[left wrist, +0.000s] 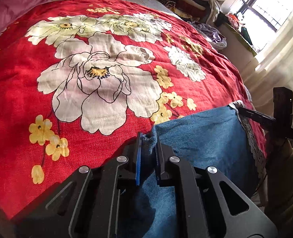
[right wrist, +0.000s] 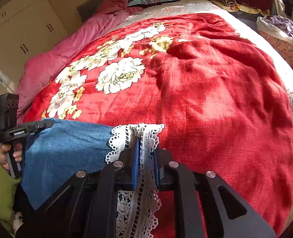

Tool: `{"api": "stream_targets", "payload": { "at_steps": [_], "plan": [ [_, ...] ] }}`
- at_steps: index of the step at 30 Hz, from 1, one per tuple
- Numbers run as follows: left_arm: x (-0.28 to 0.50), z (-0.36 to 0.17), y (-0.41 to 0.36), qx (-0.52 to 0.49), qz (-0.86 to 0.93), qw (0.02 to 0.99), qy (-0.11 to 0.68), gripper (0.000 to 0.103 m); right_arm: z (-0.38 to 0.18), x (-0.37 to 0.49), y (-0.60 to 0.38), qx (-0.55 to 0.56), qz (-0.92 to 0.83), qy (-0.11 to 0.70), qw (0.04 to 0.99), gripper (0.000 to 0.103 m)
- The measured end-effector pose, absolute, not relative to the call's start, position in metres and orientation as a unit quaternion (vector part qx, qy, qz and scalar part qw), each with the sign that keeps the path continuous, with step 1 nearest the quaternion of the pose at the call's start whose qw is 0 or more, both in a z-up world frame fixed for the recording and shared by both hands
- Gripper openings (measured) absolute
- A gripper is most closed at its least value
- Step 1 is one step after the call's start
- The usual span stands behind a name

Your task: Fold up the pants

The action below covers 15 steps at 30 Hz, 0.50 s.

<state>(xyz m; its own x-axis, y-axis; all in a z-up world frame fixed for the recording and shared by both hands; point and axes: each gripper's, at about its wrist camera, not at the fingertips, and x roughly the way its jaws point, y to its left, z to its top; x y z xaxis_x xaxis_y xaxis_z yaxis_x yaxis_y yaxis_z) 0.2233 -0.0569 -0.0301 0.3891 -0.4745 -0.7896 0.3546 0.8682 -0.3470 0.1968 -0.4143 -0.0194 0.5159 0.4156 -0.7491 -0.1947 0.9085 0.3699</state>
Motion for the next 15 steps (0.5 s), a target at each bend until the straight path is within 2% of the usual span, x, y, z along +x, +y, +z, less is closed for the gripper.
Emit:
{"api": "stream_targets", "payload": {
  "at_steps": [1, 2, 6, 9, 15],
  "plan": [
    [0.221, -0.027, -0.055, -0.055, -0.244, 0.836, 0.488, 0.015, -0.016, 0.193, -0.418, 0.124, 0.166, 0.457, 0.865, 0.043],
    [0.219, -0.023, -0.053, -0.05, -0.24, 0.84, 0.484, 0.021, -0.011, 0.187, -0.422, 0.122, 0.149, 0.448, 0.873, 0.049],
    [0.189, 0.013, -0.043, -0.034, -0.245, 0.863, 0.441, 0.03, 0.013, 0.14, -0.434, 0.124, 0.139, 0.407, 0.894, 0.05],
    [0.143, 0.03, -0.048, 0.008, -0.273, 0.869, 0.413, 0.038, 0.017, 0.094, -0.432, 0.117, 0.143, 0.407, 0.895, 0.05],
    [0.037, 0.007, -0.075, 0.103, -0.344, 0.839, 0.408, 0.04, -0.002, 0.035, -0.428, 0.133, 0.129, 0.435, 0.881, 0.05]
  ]
}}
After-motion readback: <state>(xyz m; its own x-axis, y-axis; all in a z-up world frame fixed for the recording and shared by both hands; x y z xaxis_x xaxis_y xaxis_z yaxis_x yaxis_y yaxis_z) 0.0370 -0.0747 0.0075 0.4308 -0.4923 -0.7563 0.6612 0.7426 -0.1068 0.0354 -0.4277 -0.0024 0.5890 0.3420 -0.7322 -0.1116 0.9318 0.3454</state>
